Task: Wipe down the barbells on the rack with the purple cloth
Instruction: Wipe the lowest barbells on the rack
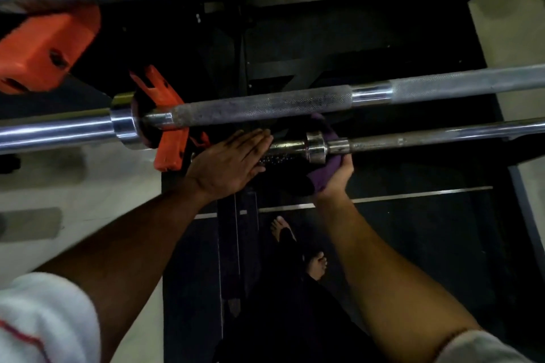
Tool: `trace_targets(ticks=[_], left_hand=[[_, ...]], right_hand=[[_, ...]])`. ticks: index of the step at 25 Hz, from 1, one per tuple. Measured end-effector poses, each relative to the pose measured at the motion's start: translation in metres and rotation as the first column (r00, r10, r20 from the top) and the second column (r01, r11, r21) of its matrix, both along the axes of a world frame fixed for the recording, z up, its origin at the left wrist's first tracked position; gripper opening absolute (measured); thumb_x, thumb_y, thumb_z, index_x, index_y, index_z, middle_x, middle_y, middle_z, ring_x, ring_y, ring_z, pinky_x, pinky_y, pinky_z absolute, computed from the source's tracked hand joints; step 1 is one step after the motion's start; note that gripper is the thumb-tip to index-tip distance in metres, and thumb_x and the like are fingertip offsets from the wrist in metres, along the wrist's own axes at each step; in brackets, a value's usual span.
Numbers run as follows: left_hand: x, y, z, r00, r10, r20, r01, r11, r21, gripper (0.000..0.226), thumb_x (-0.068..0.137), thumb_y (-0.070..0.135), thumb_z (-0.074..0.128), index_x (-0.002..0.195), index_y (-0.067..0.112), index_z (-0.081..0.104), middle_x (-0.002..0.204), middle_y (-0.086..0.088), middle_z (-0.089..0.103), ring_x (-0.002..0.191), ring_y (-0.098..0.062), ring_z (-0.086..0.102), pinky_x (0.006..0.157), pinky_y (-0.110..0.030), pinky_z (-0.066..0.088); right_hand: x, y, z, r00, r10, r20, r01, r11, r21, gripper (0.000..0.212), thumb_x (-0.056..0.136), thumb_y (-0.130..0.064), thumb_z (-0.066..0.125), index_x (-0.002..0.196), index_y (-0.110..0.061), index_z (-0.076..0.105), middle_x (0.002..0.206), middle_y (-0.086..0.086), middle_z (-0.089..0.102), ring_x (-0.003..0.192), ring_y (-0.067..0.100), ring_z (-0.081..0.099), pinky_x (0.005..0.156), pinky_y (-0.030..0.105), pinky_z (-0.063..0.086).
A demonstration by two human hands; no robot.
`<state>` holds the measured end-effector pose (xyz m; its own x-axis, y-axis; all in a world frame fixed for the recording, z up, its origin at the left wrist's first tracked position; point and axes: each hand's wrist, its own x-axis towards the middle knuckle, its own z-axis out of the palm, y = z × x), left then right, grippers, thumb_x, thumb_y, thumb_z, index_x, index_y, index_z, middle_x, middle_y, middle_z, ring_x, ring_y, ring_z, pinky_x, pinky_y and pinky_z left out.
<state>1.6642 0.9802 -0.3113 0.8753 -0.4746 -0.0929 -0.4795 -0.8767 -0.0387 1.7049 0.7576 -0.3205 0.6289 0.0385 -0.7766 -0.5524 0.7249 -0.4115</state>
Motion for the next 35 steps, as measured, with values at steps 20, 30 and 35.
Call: trace_targets(ticks=[20,30,35], left_hand=[[-0.129,-0.085,0.062,0.774,0.581,-0.251,-0.614,0.590,-0.525,0.072,0.100,0.059,0.032,0.159,0.028,0.003,0.164,0.013,0.003,0.151,-0.004,0.002,0.122,-0.029,0.007],[-0.350,-0.204,0.095,0.491,0.703,-0.515,-0.824,0.182,-0.537,0.048,0.099,0.041,0.055,0.146,0.032,0.046,0.141,0.015,0.048,0.129,0.000,0.043,0.103,-0.014,0.032],[-0.438,-0.200,0.094,0.386,0.723,-0.574,-0.883,0.109,-0.456,0.053,0.096,0.052,0.054,0.145,0.032,0.048,0.143,0.011,0.053,0.130,-0.006,0.051,0.103,-0.011,0.036]], right_hand=[[-0.088,-0.163,0.160,0.776,0.607,0.171,-0.508,0.763,-0.400,0.046,0.083,-0.030,0.078,0.125,-0.016,0.064,0.117,0.015,0.073,0.110,0.031,0.069,0.102,0.049,0.051],[-0.228,-0.222,0.140,0.638,0.766,0.083,-0.613,0.570,-0.548,0.033,0.094,-0.009,0.067,0.125,-0.020,0.062,0.113,0.006,0.072,0.092,0.010,0.072,0.074,0.022,0.054],[-0.273,-0.214,0.141,0.403,0.915,-0.006,-0.740,0.322,-0.591,0.044,0.080,-0.013,0.084,0.114,-0.027,0.060,0.112,0.000,0.068,0.096,0.013,0.067,0.080,0.027,0.051]])
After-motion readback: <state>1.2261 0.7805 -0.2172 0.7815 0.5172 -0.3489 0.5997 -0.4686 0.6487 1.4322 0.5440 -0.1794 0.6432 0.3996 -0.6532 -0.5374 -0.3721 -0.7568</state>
